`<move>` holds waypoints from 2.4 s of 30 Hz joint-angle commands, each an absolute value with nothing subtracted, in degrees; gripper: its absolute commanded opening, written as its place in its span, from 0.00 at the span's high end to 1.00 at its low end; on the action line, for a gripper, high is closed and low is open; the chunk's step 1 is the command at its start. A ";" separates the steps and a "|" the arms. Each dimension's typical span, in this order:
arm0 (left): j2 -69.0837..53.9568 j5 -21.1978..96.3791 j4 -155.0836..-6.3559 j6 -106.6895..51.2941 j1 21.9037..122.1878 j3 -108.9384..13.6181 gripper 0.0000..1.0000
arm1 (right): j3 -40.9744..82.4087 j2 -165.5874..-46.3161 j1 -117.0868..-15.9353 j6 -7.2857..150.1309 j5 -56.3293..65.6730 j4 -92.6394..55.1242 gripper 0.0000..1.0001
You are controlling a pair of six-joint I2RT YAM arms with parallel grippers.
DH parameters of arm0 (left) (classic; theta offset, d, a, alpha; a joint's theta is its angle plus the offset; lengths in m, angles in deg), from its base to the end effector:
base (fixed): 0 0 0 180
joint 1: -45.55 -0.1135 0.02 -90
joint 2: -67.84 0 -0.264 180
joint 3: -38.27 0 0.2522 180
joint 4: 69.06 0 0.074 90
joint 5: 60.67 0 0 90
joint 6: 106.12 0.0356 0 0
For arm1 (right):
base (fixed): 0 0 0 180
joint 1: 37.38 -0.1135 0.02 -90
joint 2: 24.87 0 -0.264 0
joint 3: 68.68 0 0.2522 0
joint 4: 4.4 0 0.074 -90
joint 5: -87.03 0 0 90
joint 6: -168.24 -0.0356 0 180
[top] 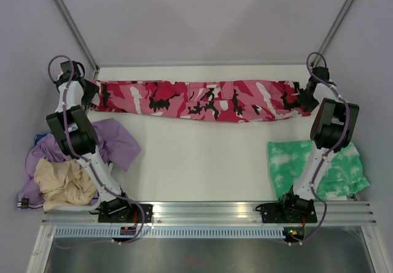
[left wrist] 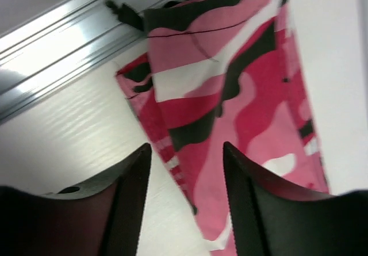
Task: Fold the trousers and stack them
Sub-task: Fold the trousers
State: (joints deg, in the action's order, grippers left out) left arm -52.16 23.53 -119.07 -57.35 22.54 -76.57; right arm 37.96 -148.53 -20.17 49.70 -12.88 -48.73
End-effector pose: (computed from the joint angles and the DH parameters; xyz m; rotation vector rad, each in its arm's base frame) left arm 0.4272 0.1853 0.2296 -1.3771 2.1181 0.0009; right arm 0.4374 -0.1419 0.1637 1.0733 2.3945 -0.1602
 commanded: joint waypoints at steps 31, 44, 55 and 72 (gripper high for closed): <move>-74.54 37.50 -91.62 -83.87 32.28 -85.26 0.98 | 45.01 -147.37 -39.67 49.41 8.19 -37.15 0.33; -77.54 45.23 -78.79 -81.60 30.87 -87.82 0.98 | 52.05 -156.62 -39.93 47.83 8.46 -35.48 0.33; -58.82 44.55 -70.07 -73.16 26.48 -72.80 0.91 | 54.95 -161.01 -39.32 51.61 7.05 -37.76 0.32; -63.46 30.21 -73.51 -90.98 22.08 -62.85 0.98 | 52.84 -156.88 -34.92 49.24 5.30 -40.22 0.32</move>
